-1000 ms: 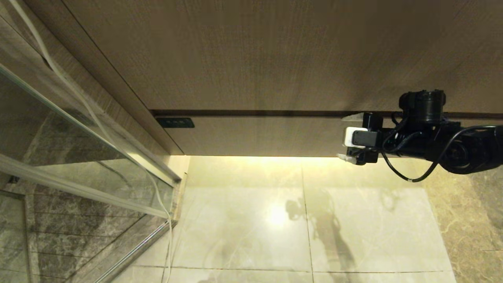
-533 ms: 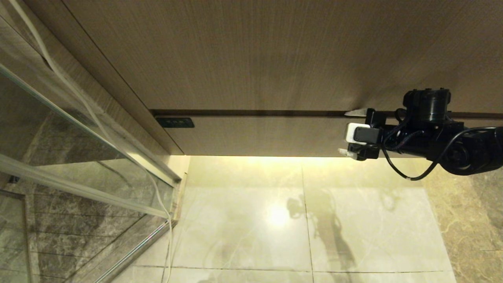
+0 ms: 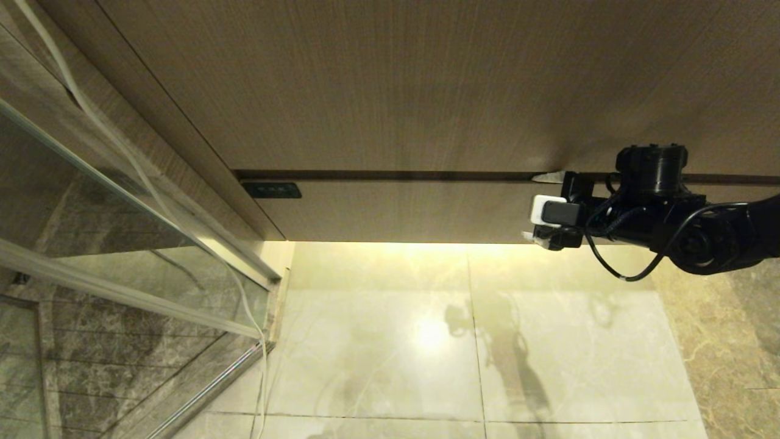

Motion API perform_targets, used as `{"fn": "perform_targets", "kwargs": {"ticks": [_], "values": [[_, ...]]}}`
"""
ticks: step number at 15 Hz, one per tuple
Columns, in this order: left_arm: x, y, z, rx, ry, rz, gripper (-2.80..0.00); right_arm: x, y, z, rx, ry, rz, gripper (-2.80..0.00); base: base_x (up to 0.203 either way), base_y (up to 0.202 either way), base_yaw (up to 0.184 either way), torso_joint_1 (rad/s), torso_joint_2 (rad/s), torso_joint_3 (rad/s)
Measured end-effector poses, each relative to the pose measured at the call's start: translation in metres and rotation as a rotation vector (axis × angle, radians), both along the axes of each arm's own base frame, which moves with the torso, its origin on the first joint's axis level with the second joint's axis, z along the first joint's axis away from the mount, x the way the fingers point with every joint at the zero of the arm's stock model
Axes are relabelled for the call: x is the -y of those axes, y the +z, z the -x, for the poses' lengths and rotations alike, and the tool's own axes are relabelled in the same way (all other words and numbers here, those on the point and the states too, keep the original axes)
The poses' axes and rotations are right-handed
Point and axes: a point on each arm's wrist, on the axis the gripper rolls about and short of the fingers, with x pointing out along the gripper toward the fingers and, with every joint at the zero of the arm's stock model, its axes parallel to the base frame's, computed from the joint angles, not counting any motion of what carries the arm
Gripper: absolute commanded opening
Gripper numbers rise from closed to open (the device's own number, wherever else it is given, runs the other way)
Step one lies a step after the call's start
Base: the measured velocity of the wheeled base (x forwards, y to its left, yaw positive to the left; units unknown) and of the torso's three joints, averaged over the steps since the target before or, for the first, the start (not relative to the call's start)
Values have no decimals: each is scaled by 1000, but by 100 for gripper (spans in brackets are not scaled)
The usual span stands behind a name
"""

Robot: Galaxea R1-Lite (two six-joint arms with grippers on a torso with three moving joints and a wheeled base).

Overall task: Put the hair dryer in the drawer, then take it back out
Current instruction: Pull open the drawer

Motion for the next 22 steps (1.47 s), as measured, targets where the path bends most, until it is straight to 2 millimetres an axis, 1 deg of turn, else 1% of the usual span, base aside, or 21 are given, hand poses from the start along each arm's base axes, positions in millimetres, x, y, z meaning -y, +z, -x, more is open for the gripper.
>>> {"fn": "perform_targets", "kwargs": {"ticks": [5, 9, 11, 13, 17, 22], "values": [[0, 0, 0, 1, 0, 0, -280, -2, -11, -10, -9, -23, 1, 0, 0, 0, 0, 0, 0, 0], [0, 0, 0, 1, 0, 0, -280, -2, -15, -10, -47, -23, 6, 0, 0, 0, 0, 0, 0, 0], [0, 0, 0, 1, 0, 0, -280, -1, -17, -6, -109, -18, 13, 0, 0, 0, 0, 0, 0, 0], [0, 0, 0, 1, 0, -1, -280, 0, -22, 3, -220, -10, 26, 0, 0, 0, 0, 0, 0, 0], [0, 0, 0, 0, 0, 0, -280, 1, -27, 13, -355, -7, 21, 0, 0, 0, 0, 0, 0, 0], [0, 0, 0, 0, 0, 0, -280, 2, -24, 14, -367, -11, 25, 0, 0, 0, 0, 0, 0, 0]]}}
